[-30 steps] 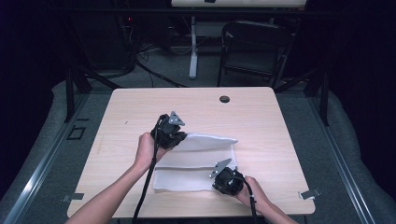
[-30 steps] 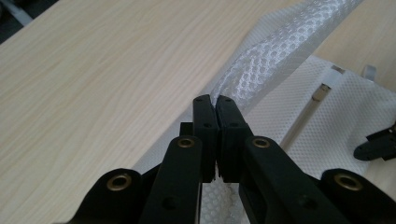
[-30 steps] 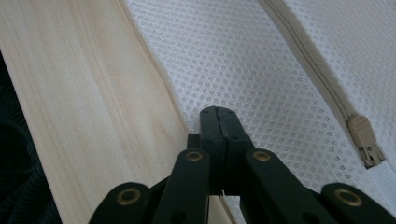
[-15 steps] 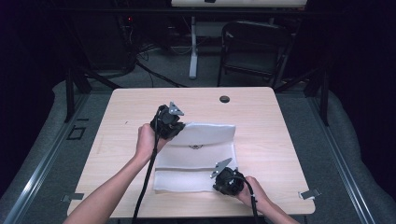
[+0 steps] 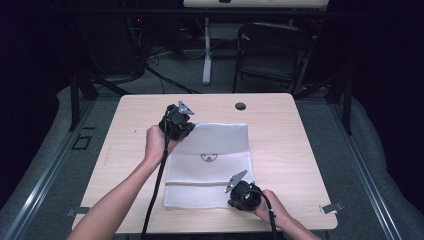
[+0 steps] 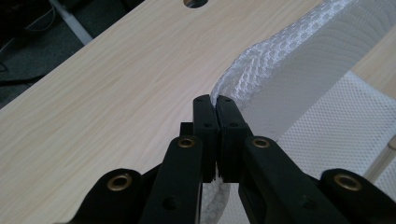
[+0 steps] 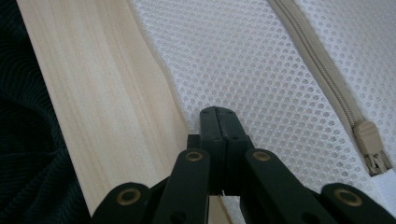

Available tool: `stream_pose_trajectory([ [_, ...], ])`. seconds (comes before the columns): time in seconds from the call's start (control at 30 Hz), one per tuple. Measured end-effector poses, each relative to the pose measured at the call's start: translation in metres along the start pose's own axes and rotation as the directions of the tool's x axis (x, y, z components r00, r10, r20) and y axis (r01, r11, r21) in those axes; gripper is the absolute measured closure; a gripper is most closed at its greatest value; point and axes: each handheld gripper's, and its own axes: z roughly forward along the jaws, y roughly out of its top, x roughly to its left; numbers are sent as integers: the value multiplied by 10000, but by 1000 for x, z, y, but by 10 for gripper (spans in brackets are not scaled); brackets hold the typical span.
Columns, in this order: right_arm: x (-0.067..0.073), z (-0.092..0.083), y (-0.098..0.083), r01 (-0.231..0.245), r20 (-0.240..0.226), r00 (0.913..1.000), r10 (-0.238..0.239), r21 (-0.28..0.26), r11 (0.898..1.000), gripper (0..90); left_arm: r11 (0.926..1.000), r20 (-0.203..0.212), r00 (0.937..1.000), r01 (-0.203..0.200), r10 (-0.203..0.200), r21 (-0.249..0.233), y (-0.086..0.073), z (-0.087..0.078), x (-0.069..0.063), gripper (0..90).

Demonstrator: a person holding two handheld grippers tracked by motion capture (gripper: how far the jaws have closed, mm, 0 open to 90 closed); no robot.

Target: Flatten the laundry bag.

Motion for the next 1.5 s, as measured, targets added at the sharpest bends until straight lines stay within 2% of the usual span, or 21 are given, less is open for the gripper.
stream_pose_trajectory([
  [0.33, 6, 1, 2, 137, -138, 9998, -135, 112, 9998, 900, 9998, -365, 9992, 164, -168, -121, 6, 7, 9, 883],
  [0.6, 12, 1, 2, -56, -405, 9992, 64, 185, 9998, 900, 9994, -523, 9982, 273, -283, -191, 7, 19, 10, 882],
  [0.77, 15, 1, 2, 28, -435, 9991, -19, 219, 9998, 900, 9994, -588, 9978, 290, -299, -165, 8, 21, 12, 882],
  [0.87, 14, -1, 3, 313, -313, 9991, -298, 486, 9983, 900, 9993, -645, 9973, 337, -345, -131, 8, 23, 14, 882],
  [1.07, 14, -1, 2, 330, -437, 9986, -309, 487, 9983, 900, 9979, -880, 9941, 633, -641, -113, 6, 33, 21, 879],
  [1.23, 15, 0, 1, 269, -740, 9969, -250, 259, 9993, 900, 9980, -1094, 9920, 632, -623, 54, 7, 40, 25, 878],
  [1.33, 15, 0, 1, 366, -713, 9969, -340, 355, 9987, 900, 9972, -1101, 9913, 741, -728, 73, 8, 44, 27, 876],
  [1.5, 17, 0, 2, 195, -743, 9971, -166, 378, 9991, 900, 9967, -1156, 9901, 807, -800, 15, 11, 49, 28, 868],
])
